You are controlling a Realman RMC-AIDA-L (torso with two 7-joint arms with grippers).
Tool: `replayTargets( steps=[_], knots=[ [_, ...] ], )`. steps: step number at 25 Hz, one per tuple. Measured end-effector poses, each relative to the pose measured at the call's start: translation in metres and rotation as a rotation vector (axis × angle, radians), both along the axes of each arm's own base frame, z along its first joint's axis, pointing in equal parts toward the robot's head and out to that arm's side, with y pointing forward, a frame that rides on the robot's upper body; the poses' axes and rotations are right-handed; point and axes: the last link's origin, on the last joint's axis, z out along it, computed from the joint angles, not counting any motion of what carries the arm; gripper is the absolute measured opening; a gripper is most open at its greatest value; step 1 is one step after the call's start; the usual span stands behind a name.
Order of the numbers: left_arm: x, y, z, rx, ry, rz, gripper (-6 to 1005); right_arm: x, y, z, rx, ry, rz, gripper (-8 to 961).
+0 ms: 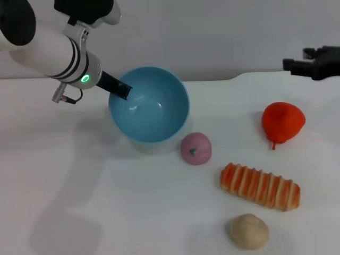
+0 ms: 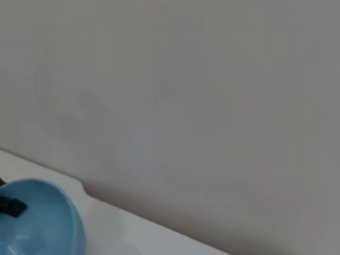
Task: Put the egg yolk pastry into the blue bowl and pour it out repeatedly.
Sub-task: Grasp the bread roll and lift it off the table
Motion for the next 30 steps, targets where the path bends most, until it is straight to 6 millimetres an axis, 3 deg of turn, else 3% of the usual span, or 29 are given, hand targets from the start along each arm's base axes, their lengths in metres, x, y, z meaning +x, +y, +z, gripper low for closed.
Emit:
replayTargets(
  steps=[4,11,17,21,30],
  knots=[
    [-0.001,-0.001,-0.002,-0.002,-0.002,0.003,0,-0.031,0.007,-0.017,-0.116,0.018,-0.024,575],
    [0.001,0.000,-0.004,0.008,-0.012,-0.008,0,-0.060,0.009,-0.061,-0.264,-0.121,-0.061,574],
    [0.000,0.000,-0.005,0.012,-0.014,-0.006,-1,-0.063,0.004,-0.096,-0.381,-0.148,-0.100,575],
    [0.000,0.001,-0.005,0.020,-0.015,-0.012,-1,-0.066,-0.003,-0.130,-0.503,-0.202,-0.118,575],
    [-0.001,0.001,-0.005,0.027,-0.014,-0.016,-1,-0.070,-0.017,-0.154,-0.601,-0.223,-0.121,576]
  ],
)
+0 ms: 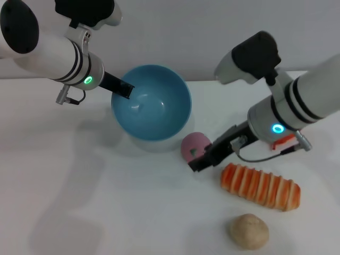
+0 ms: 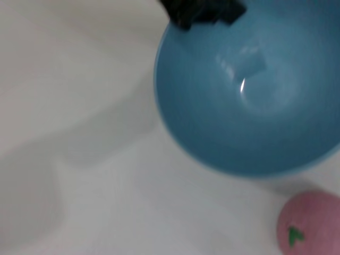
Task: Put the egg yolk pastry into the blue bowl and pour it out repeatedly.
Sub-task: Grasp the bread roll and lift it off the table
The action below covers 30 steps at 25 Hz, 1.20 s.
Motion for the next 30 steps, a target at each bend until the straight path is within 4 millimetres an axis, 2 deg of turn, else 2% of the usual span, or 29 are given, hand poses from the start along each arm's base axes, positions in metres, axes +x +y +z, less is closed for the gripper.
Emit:
replayTargets(
  steps=[6,11,21,30],
  knots=[
    [-0.005,0.001,-0.002,0.011,0.002,0.003,0,0.006,-0.015,-0.007,-0.096,-0.023,-0.039,575],
    [-0.004,0.002,-0.003,0.011,0.003,0.001,0,0.008,-0.023,-0.001,-0.165,-0.022,-0.085,574],
    [-0.002,0.000,-0.007,-0.003,0.010,-0.004,-1,0.024,-0.032,0.015,-0.232,-0.135,-0.166,576],
    [-0.001,0.000,-0.008,0.000,0.007,-0.004,0,0.035,-0.039,0.005,-0.283,-0.162,-0.217,575]
  ],
)
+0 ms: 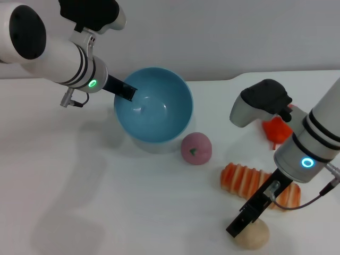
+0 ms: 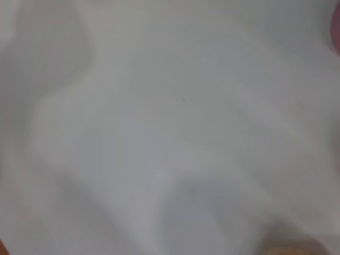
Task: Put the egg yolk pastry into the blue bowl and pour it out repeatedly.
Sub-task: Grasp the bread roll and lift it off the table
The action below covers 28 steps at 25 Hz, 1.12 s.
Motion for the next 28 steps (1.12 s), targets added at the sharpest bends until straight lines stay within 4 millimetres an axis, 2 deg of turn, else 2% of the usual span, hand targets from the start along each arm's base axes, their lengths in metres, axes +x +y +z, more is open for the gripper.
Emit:
replayTargets(
  steps=[12,17,26,28],
  knots=[
    [0.001,-0.002,-0.003,-0.009,0.010,-0.006,-1,0.020,-0.008,-0.003,-0.027,-0.057,-0.059,574],
    [0.002,-0.002,-0.004,-0.008,0.004,-0.005,0,0.031,-0.009,0.001,-0.024,-0.108,-0.080,533],
    [0.002,-0.002,-0.005,-0.010,0.006,-0.010,-1,0.033,-0.009,0.002,-0.020,-0.112,-0.080,459],
    [0.003,-0.002,-0.006,-0.010,0.007,-0.012,0,0.033,-0.009,0.002,-0.023,-0.115,-0.075,414]
  ],
)
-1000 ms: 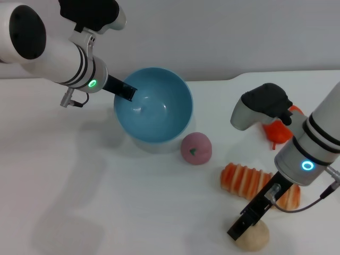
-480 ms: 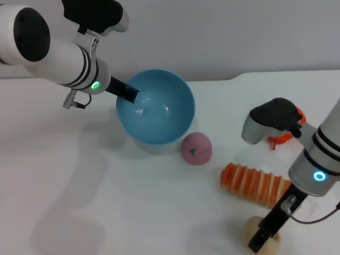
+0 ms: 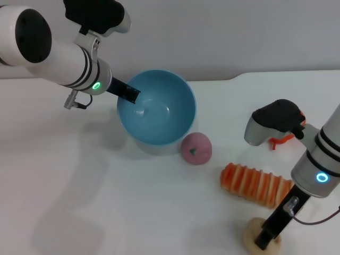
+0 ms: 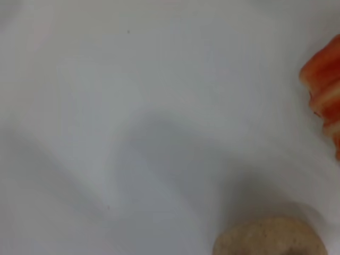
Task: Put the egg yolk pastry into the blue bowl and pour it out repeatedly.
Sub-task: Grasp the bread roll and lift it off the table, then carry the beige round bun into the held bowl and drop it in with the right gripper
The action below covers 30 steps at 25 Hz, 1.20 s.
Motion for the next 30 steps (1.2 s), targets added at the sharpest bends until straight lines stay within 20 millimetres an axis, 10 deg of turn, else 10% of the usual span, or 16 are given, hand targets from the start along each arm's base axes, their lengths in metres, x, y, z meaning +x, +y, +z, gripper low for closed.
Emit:
replayTargets(
  steps=[14,30],
  knots=[
    [-0.001,-0.001,-0.002,0.001,-0.008,-0.002,-1,-0.010,0.005,0.005,-0.004,0.028,0.094,178],
    [-0.005,-0.005,-0.006,-0.008,-0.012,0.005,0,-0.076,0.046,0.042,0.223,0.161,0.334,42]
  ],
)
